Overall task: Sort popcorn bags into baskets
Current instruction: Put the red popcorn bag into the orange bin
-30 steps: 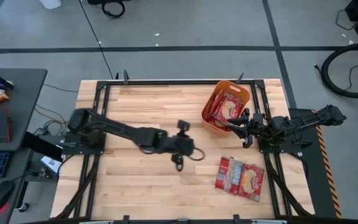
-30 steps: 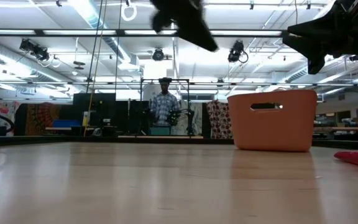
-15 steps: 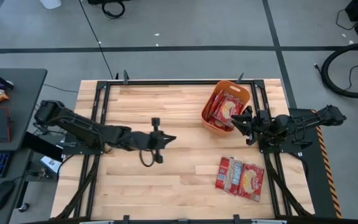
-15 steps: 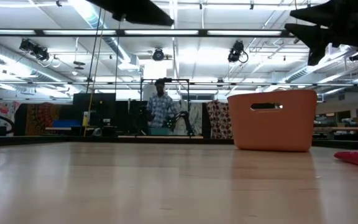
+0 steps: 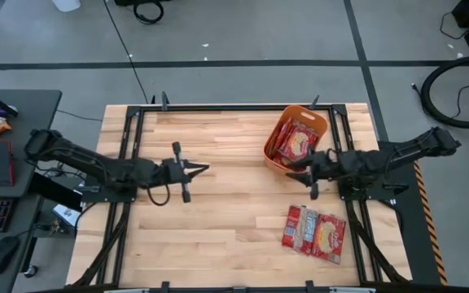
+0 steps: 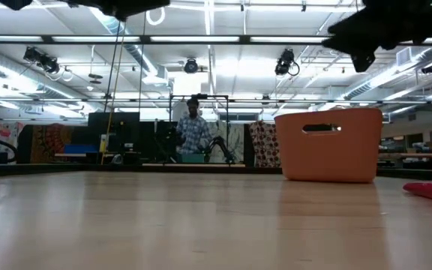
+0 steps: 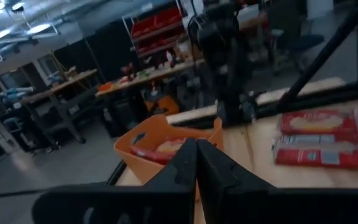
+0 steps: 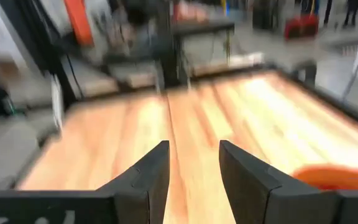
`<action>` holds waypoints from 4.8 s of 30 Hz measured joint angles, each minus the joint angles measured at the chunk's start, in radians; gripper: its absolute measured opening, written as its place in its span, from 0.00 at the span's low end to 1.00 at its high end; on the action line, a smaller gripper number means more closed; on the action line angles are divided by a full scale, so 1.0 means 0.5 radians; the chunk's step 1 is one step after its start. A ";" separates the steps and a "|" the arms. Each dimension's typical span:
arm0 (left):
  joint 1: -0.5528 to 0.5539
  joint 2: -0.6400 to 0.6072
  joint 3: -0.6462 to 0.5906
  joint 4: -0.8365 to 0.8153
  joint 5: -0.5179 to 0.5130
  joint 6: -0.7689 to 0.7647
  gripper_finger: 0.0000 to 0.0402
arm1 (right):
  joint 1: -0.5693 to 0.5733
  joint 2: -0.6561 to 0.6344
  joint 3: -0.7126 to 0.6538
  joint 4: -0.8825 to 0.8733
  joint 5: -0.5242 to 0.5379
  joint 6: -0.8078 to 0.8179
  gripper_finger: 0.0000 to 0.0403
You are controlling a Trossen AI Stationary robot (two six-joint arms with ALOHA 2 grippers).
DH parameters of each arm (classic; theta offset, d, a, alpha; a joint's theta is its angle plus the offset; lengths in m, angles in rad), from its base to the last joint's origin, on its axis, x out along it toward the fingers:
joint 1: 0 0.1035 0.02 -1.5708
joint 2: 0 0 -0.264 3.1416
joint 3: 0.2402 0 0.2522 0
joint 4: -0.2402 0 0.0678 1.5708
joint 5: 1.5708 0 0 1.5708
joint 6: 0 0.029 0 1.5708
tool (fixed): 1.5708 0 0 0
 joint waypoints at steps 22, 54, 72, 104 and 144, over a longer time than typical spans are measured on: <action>-0.001 -0.494 -0.716 0.818 -0.058 -0.212 0.03 | 0.490 1.363 1.087 -1.529 -0.208 0.150 0.36; 0.000 -0.519 -0.712 0.775 -0.052 -0.220 0.03 | 0.472 2.701 2.210 -2.828 -0.844 -0.814 0.44; 0.000 -0.519 -0.712 0.766 -0.051 -0.272 0.03 | 0.726 2.693 1.958 -2.723 -0.714 -1.108 0.38; 0.000 -0.519 -0.710 0.764 -0.051 -0.273 0.03 | 0.574 2.667 2.455 -3.491 -0.316 -0.726 0.01; 0.000 -0.511 -0.710 0.763 -0.051 -0.267 0.03 | -1.175 1.456 1.354 -2.233 0.676 -2.488 0.26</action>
